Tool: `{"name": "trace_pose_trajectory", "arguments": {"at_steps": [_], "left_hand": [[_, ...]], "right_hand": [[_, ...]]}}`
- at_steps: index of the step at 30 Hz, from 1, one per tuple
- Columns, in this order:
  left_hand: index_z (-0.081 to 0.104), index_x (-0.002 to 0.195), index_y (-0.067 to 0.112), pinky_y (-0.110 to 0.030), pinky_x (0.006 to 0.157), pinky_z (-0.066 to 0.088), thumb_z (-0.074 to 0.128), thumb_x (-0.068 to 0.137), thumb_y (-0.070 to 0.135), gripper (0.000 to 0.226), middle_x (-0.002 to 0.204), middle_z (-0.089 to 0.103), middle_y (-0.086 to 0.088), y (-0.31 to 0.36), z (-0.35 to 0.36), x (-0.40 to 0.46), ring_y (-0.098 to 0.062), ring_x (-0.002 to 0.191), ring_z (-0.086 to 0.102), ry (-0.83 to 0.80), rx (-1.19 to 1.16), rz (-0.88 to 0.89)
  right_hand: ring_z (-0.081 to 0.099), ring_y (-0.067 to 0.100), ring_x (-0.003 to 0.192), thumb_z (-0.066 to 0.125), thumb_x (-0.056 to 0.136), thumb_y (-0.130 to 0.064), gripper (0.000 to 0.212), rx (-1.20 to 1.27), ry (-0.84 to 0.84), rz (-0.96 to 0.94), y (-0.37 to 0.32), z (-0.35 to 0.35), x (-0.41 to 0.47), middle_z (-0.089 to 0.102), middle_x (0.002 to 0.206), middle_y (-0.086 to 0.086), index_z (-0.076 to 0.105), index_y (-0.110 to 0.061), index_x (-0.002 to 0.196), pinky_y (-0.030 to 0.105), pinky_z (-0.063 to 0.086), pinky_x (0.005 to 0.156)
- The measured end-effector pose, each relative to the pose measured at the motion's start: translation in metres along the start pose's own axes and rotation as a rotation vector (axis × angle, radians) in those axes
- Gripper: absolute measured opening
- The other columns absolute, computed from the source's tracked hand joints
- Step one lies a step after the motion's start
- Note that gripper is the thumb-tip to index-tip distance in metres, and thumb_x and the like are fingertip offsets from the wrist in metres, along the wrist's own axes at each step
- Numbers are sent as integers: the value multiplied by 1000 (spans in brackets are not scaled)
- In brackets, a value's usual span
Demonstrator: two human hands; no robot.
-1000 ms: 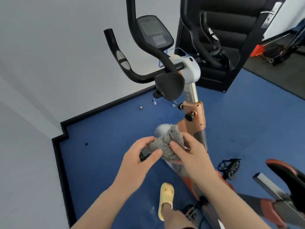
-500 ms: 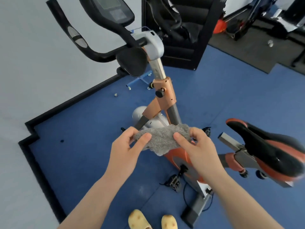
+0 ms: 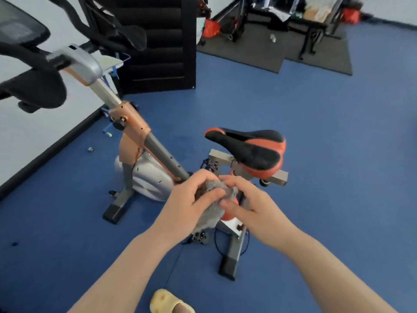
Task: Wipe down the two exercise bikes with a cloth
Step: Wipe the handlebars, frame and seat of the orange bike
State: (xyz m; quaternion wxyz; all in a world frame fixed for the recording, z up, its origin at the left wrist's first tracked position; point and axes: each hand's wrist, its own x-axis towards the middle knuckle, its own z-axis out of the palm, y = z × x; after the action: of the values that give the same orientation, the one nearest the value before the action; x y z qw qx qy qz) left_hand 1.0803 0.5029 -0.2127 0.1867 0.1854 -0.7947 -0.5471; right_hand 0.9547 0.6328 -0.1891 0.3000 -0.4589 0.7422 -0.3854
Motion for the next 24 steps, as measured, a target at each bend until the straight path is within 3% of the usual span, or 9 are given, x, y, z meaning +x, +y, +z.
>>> {"name": "trace_pose_trajectory", "arguments": {"at_steps": [3,5,9,12,14,16,18,20,24], "left_hand": [[61,96,31,-16,75,42,60,91,40,11,84,63,15,26,66,6,-4,83,58,-72,18,52],[61,95,25,-11,72,41,63,92,35,11,83,63,11,42,113,8,1,81,56,-78,12,63],[58,92,23,-25,71,45,61,89,42,20,83,62,3,66,200,12,-12,80,60,-158,-11,40],[59,93,21,-21,69,45,59,88,44,24,84,64,5,82,253,17,-9,79,60,-193,-62,20],[61,96,22,-17,70,44,56,91,46,25,85,65,10,91,281,20,-5,80,61,-242,-112,-16],[63,100,20,-19,72,46,55,94,46,28,85,65,12,102,307,25,-6,81,60,-321,-224,-64],[63,102,15,-27,71,50,54,91,42,31,85,65,3,113,327,33,-11,80,61,-359,-330,-130],[64,102,12,-28,66,53,57,88,40,32,85,67,-3,121,342,43,-15,77,64,-346,-351,-156],[65,98,17,-21,55,50,61,95,25,9,84,71,-4,123,367,70,-12,71,66,-236,-284,-152]], "right_hand": [[58,4,88,67,87,-38,16,-69,84,54,32,-50,-51,62,98,-19,55,-37,97,30,49,81],[56,4,75,68,84,-44,20,-110,145,110,55,-83,-87,63,87,-13,52,-33,88,31,48,71],[57,10,71,70,82,-45,20,-135,262,160,101,-137,-151,63,77,-12,56,-31,83,29,48,67],[56,8,67,66,88,-38,12,-113,325,185,129,-168,-189,63,76,-15,56,-35,81,23,46,62],[56,5,72,62,91,-32,15,-109,360,187,142,-185,-208,62,78,-17,55,-38,80,19,44,64],[53,-1,89,61,92,-28,13,-150,439,183,154,-202,-222,61,88,-22,59,-39,87,12,39,75],[47,-5,107,62,92,-30,13,-171,531,176,163,-216,-228,56,105,-25,63,-35,104,6,34,84],[47,-5,112,61,90,-38,21,-119,579,188,169,-225,-231,53,110,-26,60,-36,111,6,35,85],[49,-4,101,61,75,-63,31,-65,650,242,182,-229,-231,51,98,-26,46,-41,90,10,39,77]]}}
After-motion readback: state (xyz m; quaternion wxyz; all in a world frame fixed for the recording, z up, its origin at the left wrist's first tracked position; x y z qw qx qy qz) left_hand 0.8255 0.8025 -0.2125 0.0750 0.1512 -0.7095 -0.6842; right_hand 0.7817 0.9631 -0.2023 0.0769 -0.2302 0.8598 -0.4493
